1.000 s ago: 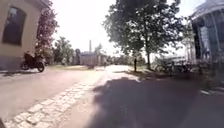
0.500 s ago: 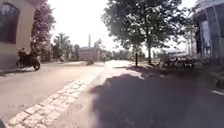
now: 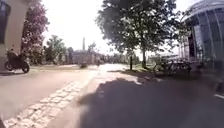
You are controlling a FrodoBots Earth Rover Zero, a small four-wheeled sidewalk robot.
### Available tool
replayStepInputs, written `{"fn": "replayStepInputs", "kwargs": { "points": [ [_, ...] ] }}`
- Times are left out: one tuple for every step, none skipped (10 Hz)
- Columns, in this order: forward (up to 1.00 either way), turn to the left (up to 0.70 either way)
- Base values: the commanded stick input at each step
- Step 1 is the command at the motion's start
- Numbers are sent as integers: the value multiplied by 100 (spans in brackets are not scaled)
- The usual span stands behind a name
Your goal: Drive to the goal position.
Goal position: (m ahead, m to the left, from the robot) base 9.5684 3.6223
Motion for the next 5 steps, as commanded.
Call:
{"fn": "replayStepInputs", "kwargs": {
  "points": [
    [85,0],
    [85,0],
    [85,0],
    [85,0],
    [85,0]
  ]
}}
